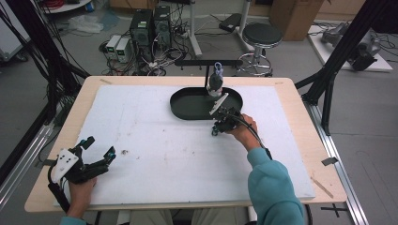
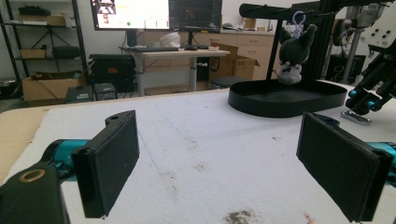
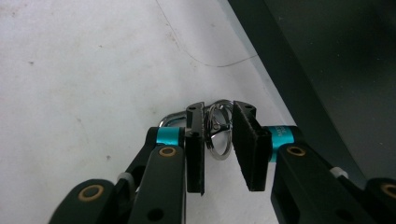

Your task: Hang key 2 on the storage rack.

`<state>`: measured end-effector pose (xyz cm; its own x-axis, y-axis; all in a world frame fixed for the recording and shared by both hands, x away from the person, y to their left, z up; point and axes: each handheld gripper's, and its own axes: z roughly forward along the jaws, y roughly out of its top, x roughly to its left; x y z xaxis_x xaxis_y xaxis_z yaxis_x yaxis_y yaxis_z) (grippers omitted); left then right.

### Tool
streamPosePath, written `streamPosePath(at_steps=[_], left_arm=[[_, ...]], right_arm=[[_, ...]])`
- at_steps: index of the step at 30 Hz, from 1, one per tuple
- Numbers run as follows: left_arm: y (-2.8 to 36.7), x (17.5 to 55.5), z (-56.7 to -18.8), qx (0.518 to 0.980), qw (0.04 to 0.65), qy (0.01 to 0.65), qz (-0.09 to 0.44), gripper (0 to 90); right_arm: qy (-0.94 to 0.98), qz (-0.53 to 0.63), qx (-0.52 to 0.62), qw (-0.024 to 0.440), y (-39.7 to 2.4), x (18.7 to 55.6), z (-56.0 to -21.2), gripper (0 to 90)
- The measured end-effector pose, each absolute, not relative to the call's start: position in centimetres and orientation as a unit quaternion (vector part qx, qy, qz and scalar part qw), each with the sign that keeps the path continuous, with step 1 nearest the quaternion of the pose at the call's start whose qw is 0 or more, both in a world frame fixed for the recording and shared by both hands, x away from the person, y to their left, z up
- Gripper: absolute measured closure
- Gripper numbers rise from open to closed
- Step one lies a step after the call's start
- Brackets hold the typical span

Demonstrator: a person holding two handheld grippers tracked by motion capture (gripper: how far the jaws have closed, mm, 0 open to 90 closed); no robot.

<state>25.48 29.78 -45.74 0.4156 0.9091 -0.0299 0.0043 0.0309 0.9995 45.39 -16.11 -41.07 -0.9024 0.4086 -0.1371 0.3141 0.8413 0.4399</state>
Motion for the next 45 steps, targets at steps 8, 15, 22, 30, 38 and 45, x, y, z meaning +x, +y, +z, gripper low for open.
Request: streamPosePath(at_steps=[8, 15, 22, 30, 38, 45], left_arm=[[29.79, 25.48, -45.74, 0.587, 0.603, 0.39, 0.374, 13.5], [29.77, 25.49, -45.75, 0.586, 0.604, 0.39, 0.374, 13.5], [29.78, 25.48, -45.74, 0.586, 0.603, 0.39, 0.375, 13.5], [29.79, 25.48, -45.74, 0.586, 0.603, 0.39, 0.375, 13.5], [29.79, 25.49, -45.74, 0.586, 0.603, 0.39, 0.375, 13.5], [29.8, 25.49, -45.74, 0.587, 0.603, 0.39, 0.374, 13.5]], right_arm=[[0.953, 0.207, 0.19, 0.116, -16.2, 45.41, -41.05, 79.0], [0.953, 0.203, 0.19, 0.119, -16.38, 45.42, -40.9, 81.8], [0.952, 0.204, 0.194, 0.118, -16.61, 45.48, -40.76, 83.6], [0.952, 0.204, 0.195, 0.118, -16.73, 45.57, -40.72, 86.6], [0.951, 0.206, 0.197, 0.118, -16.81, 45.62, -40.68, 87.2], [0.951, 0.205, 0.198, 0.118, -16.97, 45.7, -40.63, 87.3]])
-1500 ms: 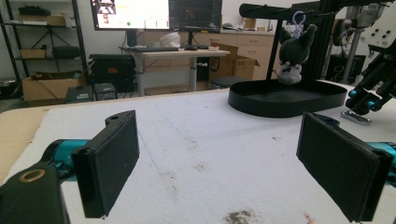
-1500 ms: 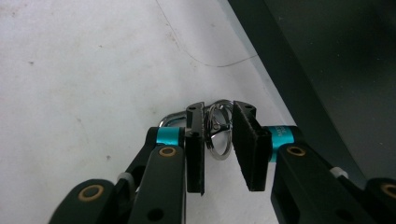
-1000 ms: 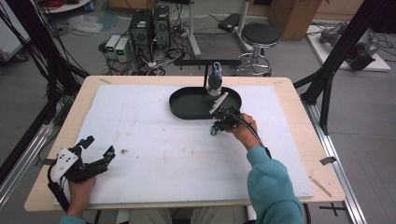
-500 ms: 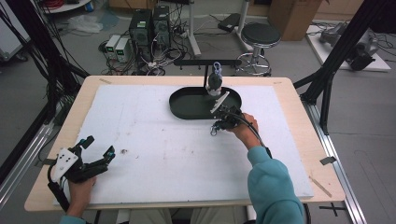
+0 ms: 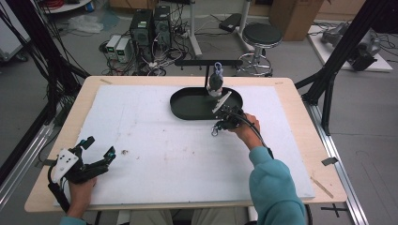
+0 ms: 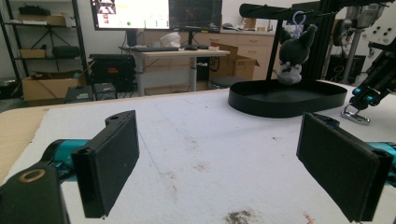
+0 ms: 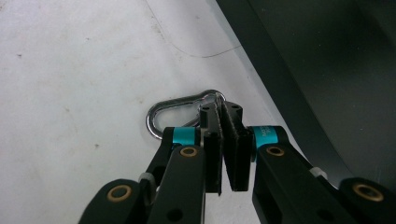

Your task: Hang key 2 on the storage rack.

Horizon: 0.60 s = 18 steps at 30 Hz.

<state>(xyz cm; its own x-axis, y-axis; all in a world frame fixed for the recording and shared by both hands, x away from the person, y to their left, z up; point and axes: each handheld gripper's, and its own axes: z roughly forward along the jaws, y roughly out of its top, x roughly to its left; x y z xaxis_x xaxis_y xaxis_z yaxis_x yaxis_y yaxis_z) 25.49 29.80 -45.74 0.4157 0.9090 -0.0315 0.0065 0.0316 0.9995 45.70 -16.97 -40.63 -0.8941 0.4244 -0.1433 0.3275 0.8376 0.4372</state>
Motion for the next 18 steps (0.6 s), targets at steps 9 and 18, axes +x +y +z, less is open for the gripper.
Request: streamPosePath(at_steps=[9, 18], left_arm=[[29.8, 25.5, -45.7, 0.587, 0.603, 0.39, 0.374, 13.5], [29.8, 25.5, -45.7, 0.587, 0.603, 0.39, 0.374, 13.5]], right_arm=[[0.948, 0.21, 0.212, 0.115, -17.1, 45.7, -40.5, 88.3], [0.93, 0.264, 0.229, 0.117, -18.0, 45.7, -39.2, 88.6]])
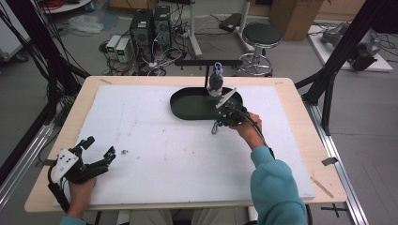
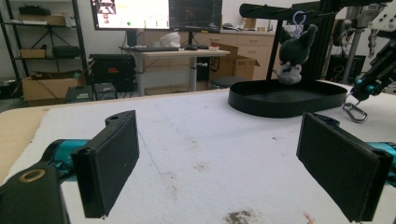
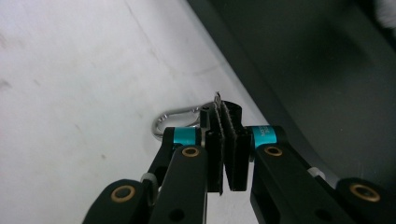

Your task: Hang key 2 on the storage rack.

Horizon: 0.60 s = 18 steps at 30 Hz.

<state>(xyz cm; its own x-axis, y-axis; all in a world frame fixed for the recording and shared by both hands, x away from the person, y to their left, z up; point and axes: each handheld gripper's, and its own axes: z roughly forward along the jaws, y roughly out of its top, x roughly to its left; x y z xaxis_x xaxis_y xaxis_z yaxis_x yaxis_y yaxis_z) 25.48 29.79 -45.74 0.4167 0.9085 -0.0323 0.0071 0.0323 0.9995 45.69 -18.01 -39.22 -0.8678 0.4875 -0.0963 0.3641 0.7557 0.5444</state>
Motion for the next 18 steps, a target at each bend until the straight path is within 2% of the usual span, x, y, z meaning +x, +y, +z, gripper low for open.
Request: streamPosePath(at_steps=[18], left_arm=[[29.8, 25.5, -45.7, 0.587, 0.603, 0.39, 0.373, 13.5]], right_arm=[[0.842, 0.442, 0.282, 0.13, -23.3, 45.5, -34.4, 88.8]])
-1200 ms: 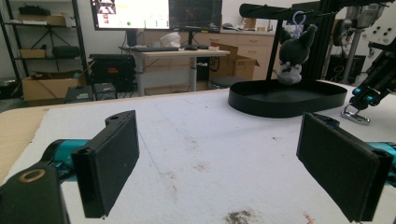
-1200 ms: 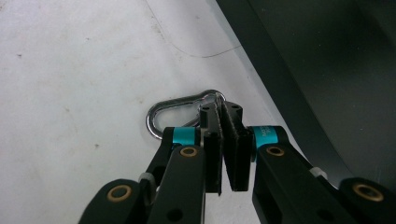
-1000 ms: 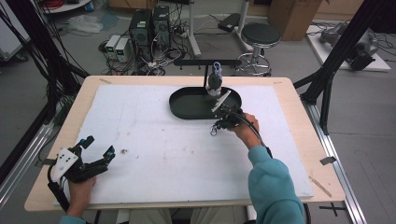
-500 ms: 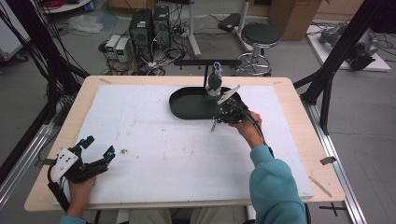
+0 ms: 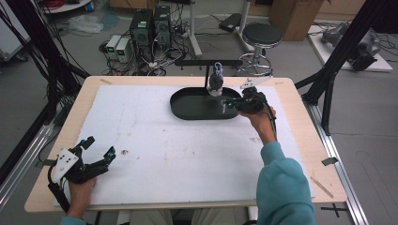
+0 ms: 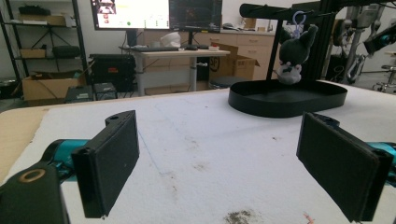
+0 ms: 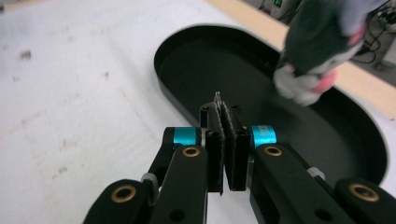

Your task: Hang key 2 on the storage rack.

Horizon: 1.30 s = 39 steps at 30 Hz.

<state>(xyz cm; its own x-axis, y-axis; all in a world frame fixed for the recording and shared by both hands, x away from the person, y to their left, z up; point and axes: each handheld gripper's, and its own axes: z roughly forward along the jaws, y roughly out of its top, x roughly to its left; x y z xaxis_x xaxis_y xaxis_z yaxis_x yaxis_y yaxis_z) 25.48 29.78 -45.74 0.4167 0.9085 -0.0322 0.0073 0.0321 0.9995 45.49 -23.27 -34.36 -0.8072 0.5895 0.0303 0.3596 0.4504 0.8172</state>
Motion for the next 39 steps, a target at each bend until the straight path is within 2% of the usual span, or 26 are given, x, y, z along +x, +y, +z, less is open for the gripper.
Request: streamPosePath(at_steps=[11, 28, 39], left_arm=[[29.8, 25.5, -45.7, 0.586, 0.604, 0.391, 0.373, 13.5], [29.8, 25.5, -45.7, 0.586, 0.604, 0.391, 0.373, 13.5], [29.8, 25.5, -45.7, 0.585, 0.604, 0.392, 0.372, 13.4]], right_arm=[[0.808, 0.487, 0.295, 0.149, -25.8, 46.4, -31.0, 88.8], [0.8, 0.492, 0.292, 0.181, -27.1, 49.9, -25.9, 88.8], [0.808, 0.484, 0.29, 0.17, -26.5, 51.6, -24.7, 88.8]])
